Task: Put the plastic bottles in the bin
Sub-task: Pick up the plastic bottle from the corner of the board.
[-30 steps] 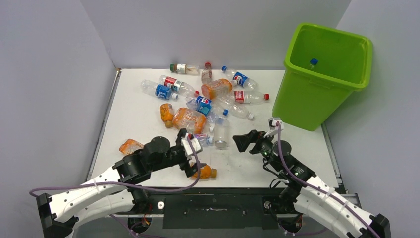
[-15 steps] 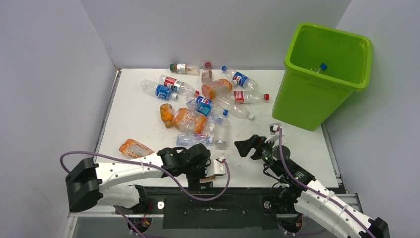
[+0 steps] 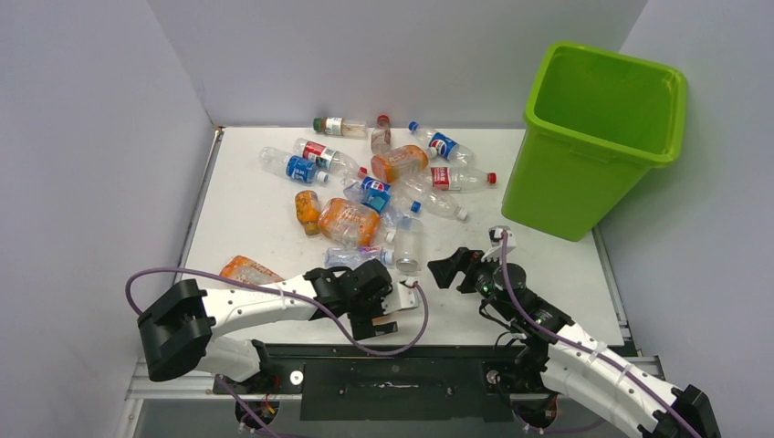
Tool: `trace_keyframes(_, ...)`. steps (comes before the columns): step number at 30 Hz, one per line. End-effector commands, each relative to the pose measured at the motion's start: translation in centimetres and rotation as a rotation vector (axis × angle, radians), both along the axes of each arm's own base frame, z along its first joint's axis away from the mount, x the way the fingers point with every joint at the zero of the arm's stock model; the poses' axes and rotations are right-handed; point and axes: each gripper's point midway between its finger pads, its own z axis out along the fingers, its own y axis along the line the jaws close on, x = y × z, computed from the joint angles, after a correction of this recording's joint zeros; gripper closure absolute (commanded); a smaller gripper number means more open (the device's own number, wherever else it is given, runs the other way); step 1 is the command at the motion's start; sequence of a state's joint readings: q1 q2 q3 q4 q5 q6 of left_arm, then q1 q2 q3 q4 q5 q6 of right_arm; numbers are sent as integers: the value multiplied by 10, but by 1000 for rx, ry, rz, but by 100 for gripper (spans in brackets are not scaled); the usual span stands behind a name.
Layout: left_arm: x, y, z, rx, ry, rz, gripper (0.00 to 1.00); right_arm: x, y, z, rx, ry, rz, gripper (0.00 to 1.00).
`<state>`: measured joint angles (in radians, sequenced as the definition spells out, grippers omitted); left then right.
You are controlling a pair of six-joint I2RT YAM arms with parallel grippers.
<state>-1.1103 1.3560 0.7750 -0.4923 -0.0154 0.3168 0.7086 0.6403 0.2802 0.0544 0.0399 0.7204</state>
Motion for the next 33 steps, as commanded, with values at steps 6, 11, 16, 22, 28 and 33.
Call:
trace_keyframes(6, 31, -19, 13, -50, -70, 142, 0, 1, 5, 20, 73, -55, 1, 4)
trace_keyframes(11, 30, -17, -1, 1, -39, 158, 3, 1, 3, 25, 69, -60, -3, 4)
trace_keyframes(16, 32, -16, -4, 14, -36, 180, 19, 1, 1, 30, 76, -72, -8, 5)
trace_keyframes(22, 39, -14, 7, 3, -64, 228, 49, -2, 1, 34, 84, -74, -1, 5)
trace_keyframes(28, 43, -18, 58, -175, -141, 260, 67, -5, 6, 50, 102, -93, 35, 6)
trace_keyframes(33, 30, -36, 145, -570, -198, 185, 74, -17, 21, 98, 279, -187, 124, 8)
